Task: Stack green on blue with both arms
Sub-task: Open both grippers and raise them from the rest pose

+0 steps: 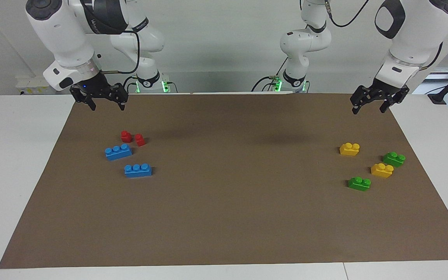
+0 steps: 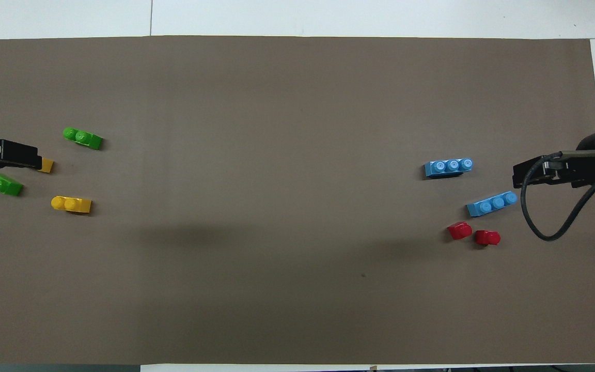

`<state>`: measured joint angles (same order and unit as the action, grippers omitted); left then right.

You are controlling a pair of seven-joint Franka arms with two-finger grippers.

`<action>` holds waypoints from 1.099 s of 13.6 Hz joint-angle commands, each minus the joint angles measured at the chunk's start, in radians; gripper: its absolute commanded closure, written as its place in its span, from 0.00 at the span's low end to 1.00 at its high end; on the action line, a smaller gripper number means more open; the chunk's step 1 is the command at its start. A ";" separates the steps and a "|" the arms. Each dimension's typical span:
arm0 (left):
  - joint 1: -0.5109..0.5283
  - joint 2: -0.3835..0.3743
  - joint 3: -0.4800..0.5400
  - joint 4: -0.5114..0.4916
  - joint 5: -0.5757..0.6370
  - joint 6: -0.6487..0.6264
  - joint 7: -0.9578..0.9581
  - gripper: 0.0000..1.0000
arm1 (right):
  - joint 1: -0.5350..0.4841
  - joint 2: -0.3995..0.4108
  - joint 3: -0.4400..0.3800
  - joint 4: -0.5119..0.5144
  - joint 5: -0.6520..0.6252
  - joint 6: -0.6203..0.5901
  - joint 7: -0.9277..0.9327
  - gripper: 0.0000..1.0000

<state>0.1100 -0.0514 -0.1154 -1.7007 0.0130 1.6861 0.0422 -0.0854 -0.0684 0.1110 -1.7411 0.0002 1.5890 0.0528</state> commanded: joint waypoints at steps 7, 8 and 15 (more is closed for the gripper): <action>-0.004 -0.015 0.007 0.001 -0.013 -0.011 0.016 0.00 | -0.019 -0.001 -0.002 0.009 0.009 -0.006 -0.027 0.00; -0.003 -0.015 0.007 0.001 -0.013 -0.009 0.016 0.00 | -0.022 -0.001 -0.002 0.009 0.015 0.009 -0.022 0.00; -0.012 -0.022 0.006 -0.013 -0.012 0.007 0.010 0.00 | -0.024 0.041 -0.002 -0.003 0.023 0.115 0.483 0.04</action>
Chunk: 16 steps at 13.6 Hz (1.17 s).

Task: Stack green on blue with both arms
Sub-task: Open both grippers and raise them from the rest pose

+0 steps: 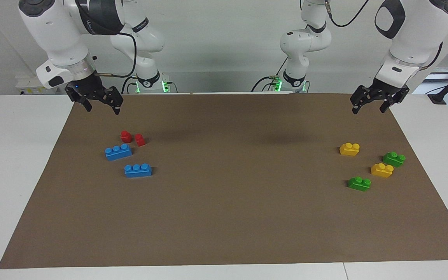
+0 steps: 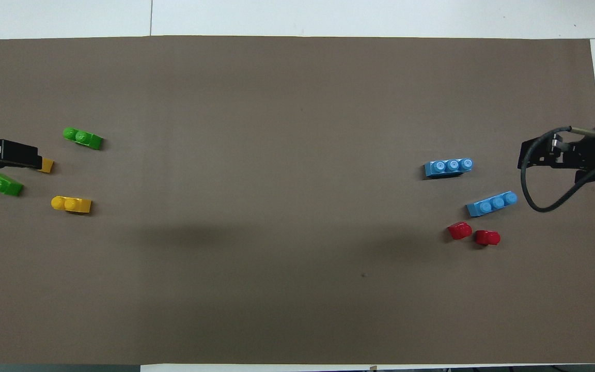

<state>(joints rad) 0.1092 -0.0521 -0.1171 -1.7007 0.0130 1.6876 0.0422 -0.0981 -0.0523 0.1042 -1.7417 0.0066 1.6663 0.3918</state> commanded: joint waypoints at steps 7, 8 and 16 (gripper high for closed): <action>0.003 -0.012 0.008 -0.083 -0.013 0.110 -0.171 0.00 | -0.120 0.179 0.003 -0.002 0.303 0.124 0.614 0.08; 0.006 -0.005 0.010 -0.088 -0.013 0.131 -0.209 0.00 | -0.124 0.196 0.003 -0.007 0.318 0.127 0.621 0.08; 0.020 0.175 0.016 -0.086 -0.015 0.316 -0.727 0.00 | -0.178 0.307 0.003 -0.093 0.493 0.237 0.673 0.12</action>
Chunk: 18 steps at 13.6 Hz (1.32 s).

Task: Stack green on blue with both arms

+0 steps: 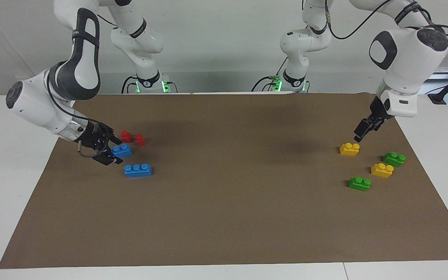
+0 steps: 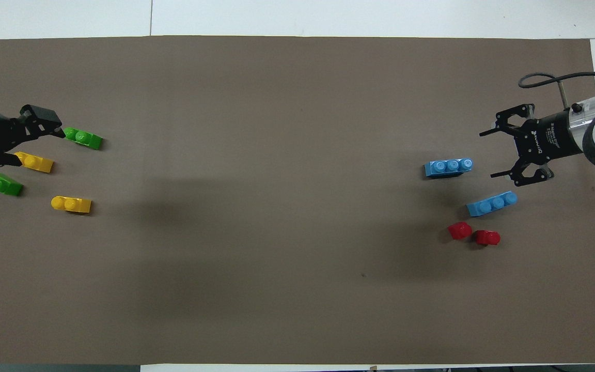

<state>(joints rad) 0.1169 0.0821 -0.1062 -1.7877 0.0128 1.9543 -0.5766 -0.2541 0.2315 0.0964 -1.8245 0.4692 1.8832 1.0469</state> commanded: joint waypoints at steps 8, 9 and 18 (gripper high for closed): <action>0.067 0.198 0.006 0.001 -0.014 0.216 -0.431 0.00 | -0.013 0.126 0.011 -0.022 0.032 0.105 -0.044 0.11; 0.067 0.215 0.006 0.010 -0.014 0.239 -0.480 0.00 | -0.010 0.135 0.013 -0.027 0.032 0.120 -0.051 0.11; 0.073 0.383 0.006 0.120 -0.014 0.330 -0.577 0.00 | -0.004 0.172 0.013 -0.093 0.111 0.228 -0.149 0.31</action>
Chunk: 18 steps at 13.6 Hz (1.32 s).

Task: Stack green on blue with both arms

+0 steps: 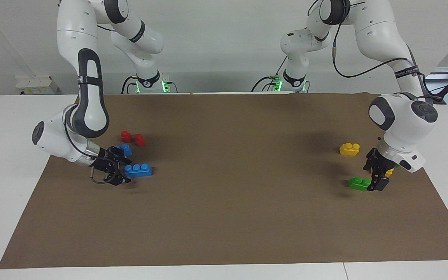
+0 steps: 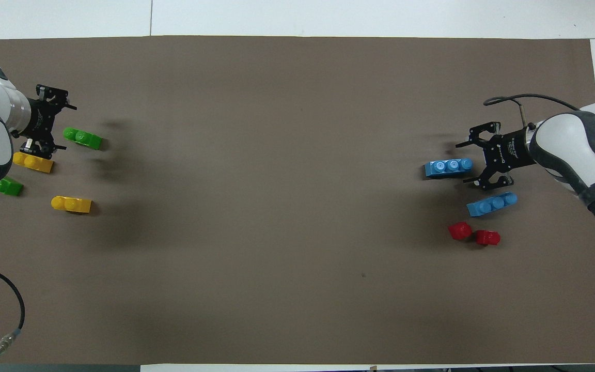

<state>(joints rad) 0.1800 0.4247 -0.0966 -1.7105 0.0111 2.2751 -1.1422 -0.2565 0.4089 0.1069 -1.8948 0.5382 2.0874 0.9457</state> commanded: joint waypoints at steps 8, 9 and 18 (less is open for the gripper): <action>0.041 0.052 0.001 -0.004 -0.002 0.063 -0.011 0.00 | 0.080 0.014 0.001 0.214 0.022 -0.142 0.100 1.00; 0.035 0.051 0.001 -0.004 -0.002 0.052 -0.011 0.00 | 0.120 0.010 0.001 0.251 0.022 -0.148 0.173 1.00; 0.029 0.025 0.003 -0.093 0.000 0.072 -0.013 0.39 | 0.569 -0.007 0.002 0.215 0.026 0.146 0.642 1.00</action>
<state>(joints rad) 0.2147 0.4754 -0.0994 -1.7684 0.0111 2.3222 -1.1473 0.2663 0.4114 0.1143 -1.6250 0.5500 2.1617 1.5629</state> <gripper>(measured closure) 0.110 0.652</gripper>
